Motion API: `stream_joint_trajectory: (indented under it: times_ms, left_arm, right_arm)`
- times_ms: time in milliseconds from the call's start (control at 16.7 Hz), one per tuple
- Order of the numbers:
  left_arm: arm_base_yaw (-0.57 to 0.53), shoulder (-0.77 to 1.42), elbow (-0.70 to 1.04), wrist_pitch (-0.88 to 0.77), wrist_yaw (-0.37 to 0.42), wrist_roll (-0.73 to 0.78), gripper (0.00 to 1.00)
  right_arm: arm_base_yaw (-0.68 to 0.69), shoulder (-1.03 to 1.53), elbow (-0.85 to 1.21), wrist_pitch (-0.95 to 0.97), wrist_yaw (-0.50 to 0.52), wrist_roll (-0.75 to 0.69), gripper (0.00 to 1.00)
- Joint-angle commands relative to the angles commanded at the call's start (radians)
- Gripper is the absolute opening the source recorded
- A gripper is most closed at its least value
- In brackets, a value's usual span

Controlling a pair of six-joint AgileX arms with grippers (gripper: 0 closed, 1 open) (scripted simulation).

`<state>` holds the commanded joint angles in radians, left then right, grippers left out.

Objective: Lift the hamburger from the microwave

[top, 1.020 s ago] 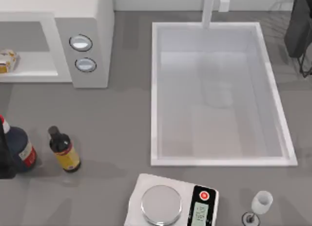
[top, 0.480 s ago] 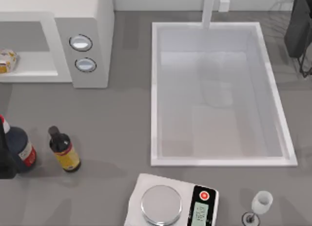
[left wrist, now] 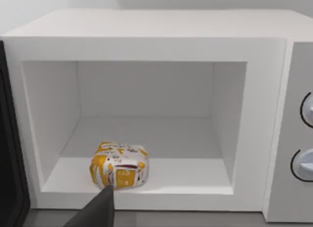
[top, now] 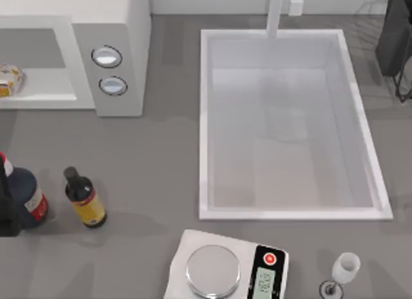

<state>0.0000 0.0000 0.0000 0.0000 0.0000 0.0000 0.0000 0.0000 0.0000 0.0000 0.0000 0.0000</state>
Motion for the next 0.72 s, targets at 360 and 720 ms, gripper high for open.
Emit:
stream_joint_trajectory:
  times_ms: [360, 720]
  left_arm:
    - [0.0, 0.0, 0.0, 0.0, 0.0, 0.0, 1.0]
    - [0.014, 0.199, 0.083, 0.093, -0.005, 0.021, 1.0]
  right_arm:
    - [0.0, 0.0, 0.0, 0.0, 0.0, 0.0, 1.0]
    - [0.0, 0.0, 0.0, 0.0, 0.0, 0.0, 1.0]
